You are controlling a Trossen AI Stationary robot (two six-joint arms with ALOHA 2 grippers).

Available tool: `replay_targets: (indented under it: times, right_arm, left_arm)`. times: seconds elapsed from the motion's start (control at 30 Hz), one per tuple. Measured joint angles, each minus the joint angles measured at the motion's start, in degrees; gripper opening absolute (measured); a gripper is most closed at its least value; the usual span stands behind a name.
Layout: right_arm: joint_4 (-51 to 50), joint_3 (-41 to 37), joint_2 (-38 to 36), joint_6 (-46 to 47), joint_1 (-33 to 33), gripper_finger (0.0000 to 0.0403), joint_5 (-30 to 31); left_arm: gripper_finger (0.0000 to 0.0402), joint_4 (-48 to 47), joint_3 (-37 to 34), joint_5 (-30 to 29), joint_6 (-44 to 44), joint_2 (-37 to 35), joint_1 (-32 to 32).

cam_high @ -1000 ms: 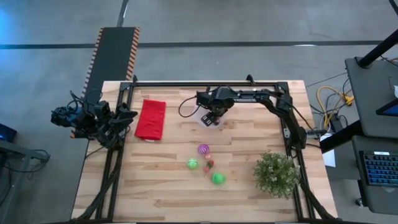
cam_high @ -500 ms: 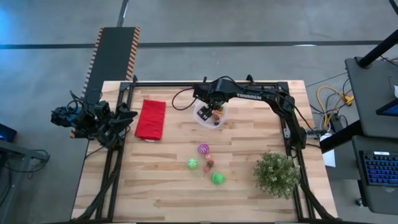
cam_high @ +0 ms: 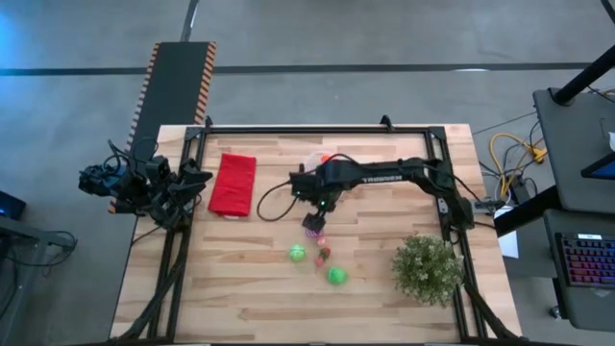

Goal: Pick and placing Produce into tupperware
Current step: Put the purple onion into the transparent bin

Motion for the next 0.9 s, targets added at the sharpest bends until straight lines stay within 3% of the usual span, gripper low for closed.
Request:
replay_targets:
  times: [0.47, 0.9]
  right_arm:
    - [10.5, -6.6, 0.3, 8.7, 4.1, 0.0317, -2.1]
    - [11.3, -6.7, 4.3, 15.4, 4.5, 0.0319, 1.0]
  left_arm:
    - [0.0192, 0.0, 0.0, 0.0, -0.4, 0.0, 0.0]
    - [0.0192, -0.9, 0.0, 0.2, -0.5, 0.0, 0.0]
